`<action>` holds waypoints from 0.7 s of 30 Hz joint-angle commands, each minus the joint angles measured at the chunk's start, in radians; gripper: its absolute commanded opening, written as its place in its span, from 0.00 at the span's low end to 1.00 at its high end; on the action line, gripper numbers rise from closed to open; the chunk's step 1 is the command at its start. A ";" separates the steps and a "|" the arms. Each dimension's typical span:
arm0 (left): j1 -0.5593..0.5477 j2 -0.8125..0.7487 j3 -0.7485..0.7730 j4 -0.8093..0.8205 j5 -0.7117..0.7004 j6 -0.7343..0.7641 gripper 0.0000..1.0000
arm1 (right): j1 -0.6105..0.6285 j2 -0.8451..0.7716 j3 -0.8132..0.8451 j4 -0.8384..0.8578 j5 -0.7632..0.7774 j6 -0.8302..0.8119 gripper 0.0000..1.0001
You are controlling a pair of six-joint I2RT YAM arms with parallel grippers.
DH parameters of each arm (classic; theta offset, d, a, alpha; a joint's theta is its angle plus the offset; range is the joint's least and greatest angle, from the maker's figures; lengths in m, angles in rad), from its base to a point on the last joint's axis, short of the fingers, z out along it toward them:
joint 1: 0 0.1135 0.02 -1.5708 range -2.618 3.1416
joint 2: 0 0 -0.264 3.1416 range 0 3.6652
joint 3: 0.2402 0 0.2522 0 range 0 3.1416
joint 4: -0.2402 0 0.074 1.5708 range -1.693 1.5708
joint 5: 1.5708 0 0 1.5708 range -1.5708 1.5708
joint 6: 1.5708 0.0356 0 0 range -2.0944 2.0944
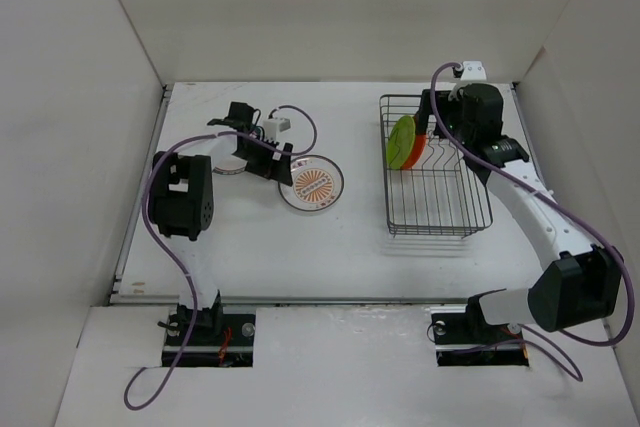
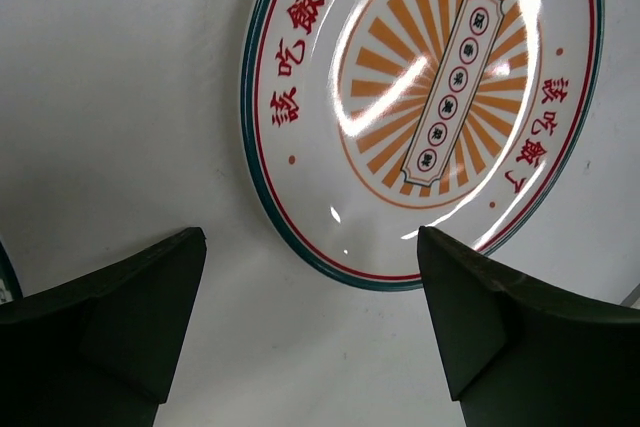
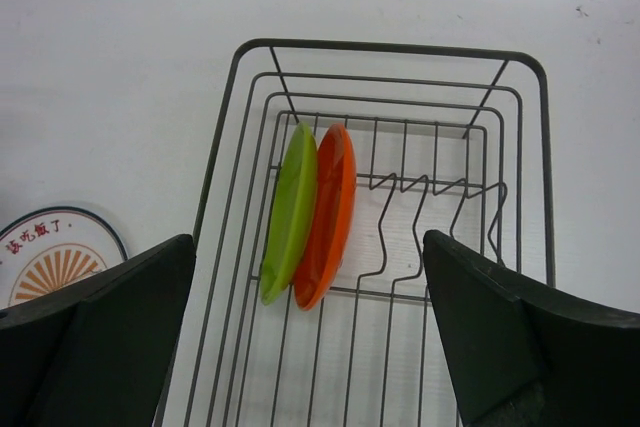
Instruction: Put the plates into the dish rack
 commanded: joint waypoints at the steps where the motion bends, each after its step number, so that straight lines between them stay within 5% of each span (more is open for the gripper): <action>1: -0.009 0.025 0.043 0.003 0.046 -0.009 0.85 | 0.022 -0.025 -0.006 0.072 -0.044 -0.012 1.00; 6: -0.020 0.062 0.075 0.003 0.055 -0.018 0.69 | 0.032 -0.025 -0.006 0.081 -0.045 -0.012 1.00; 13: -0.029 0.102 0.086 0.012 0.044 -0.038 0.21 | 0.050 -0.016 -0.006 0.081 -0.035 -0.012 1.00; 14: -0.029 0.111 0.096 0.021 0.044 -0.038 0.08 | 0.050 -0.007 -0.006 0.081 -0.035 -0.012 1.00; 16: -0.029 0.111 0.096 0.022 0.044 -0.047 0.00 | 0.050 -0.007 -0.006 0.081 -0.035 -0.012 1.00; 21: -0.029 0.102 0.130 0.003 0.062 -0.048 0.00 | 0.068 0.024 -0.006 0.090 -0.048 -0.001 1.00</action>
